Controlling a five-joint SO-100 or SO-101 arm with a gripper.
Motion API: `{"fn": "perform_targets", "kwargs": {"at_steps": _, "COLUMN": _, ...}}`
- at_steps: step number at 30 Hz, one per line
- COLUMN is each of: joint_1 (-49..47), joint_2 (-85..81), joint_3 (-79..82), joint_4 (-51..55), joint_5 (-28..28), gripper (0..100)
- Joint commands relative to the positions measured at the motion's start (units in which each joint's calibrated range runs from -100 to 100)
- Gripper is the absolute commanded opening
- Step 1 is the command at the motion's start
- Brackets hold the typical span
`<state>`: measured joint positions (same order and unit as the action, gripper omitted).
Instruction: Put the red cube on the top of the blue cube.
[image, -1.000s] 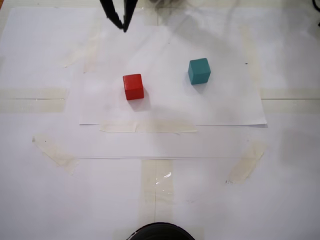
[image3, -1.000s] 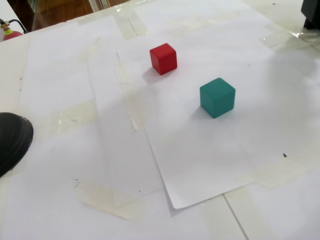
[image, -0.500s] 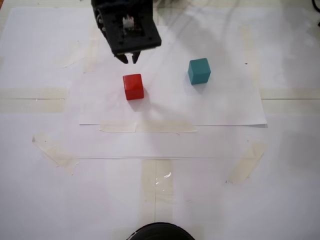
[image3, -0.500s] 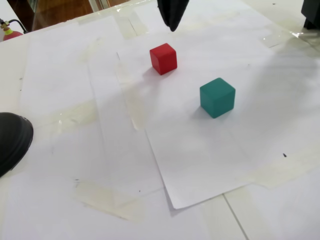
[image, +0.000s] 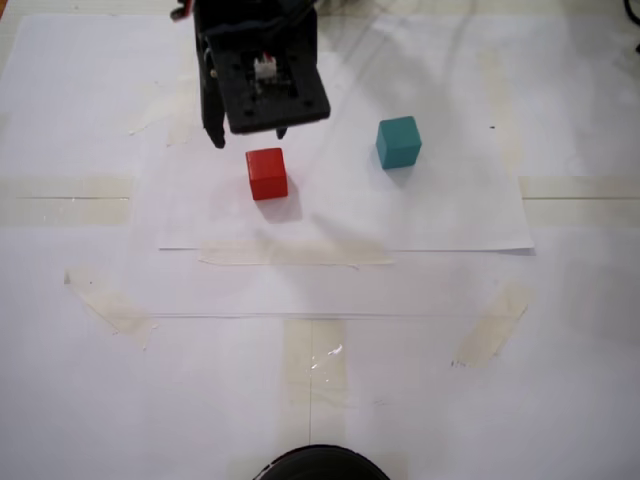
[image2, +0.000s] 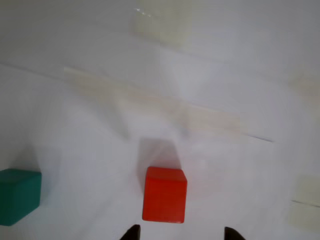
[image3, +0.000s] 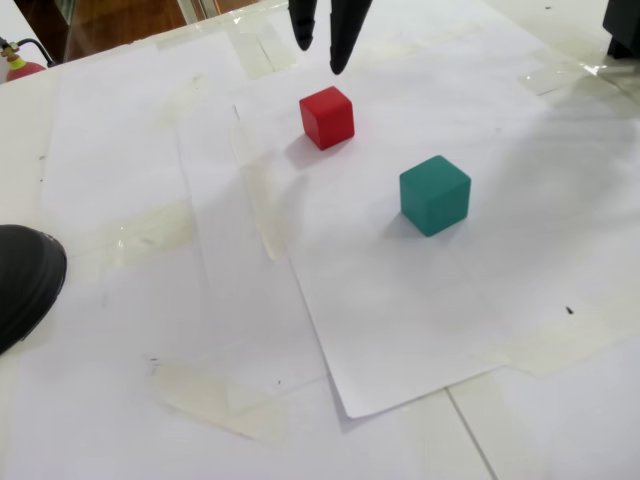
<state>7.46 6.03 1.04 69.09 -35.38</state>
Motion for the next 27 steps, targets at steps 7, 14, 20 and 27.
{"fn": "perform_targets", "kwargs": {"at_steps": 7, "joint_1": -1.40, "joint_2": 2.38, "joint_3": -5.08, "joint_4": 0.33, "joint_5": -1.37, "gripper": 31}}
{"fn": "perform_targets", "kwargs": {"at_steps": 14, "joint_1": -2.61, "joint_2": 5.73, "joint_3": -5.08, "joint_4": -2.28, "joint_5": -1.66, "gripper": 31}}
{"fn": "perform_targets", "kwargs": {"at_steps": 20, "joint_1": -2.46, "joint_2": 7.45, "joint_3": -4.63, "joint_4": -3.74, "joint_5": -1.42, "gripper": 31}}
{"fn": "perform_targets", "kwargs": {"at_steps": 27, "joint_1": -1.40, "joint_2": 8.73, "joint_3": -2.17, "joint_4": -5.62, "joint_5": -1.07, "gripper": 30}}
